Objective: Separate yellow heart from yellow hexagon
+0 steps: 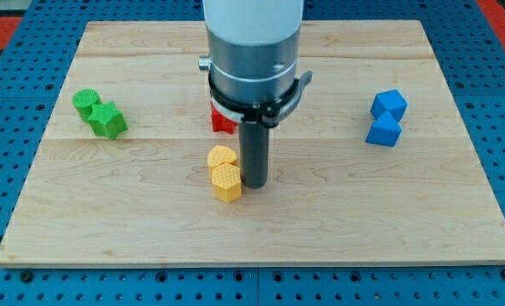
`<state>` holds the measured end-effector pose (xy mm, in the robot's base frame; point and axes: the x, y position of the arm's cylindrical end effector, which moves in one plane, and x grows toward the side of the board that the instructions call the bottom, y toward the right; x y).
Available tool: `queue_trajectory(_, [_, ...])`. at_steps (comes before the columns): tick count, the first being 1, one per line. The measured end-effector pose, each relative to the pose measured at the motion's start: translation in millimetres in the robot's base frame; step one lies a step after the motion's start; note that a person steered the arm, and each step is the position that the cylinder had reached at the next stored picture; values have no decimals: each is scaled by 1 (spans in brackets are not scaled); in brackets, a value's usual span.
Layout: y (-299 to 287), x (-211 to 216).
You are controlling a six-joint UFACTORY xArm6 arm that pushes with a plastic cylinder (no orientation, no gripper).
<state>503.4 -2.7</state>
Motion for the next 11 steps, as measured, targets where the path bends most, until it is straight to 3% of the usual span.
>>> queue_trajectory(2, [0,-39])
queue_trajectory(4, [0,-49])
queue_trajectory(5, [27,-47])
queue_trajectory(6, [36,-9])
queue_trajectory(7, [12,8])
queue_trajectory(9, [-60,-23])
queue_trajectory(11, [-36,-46])
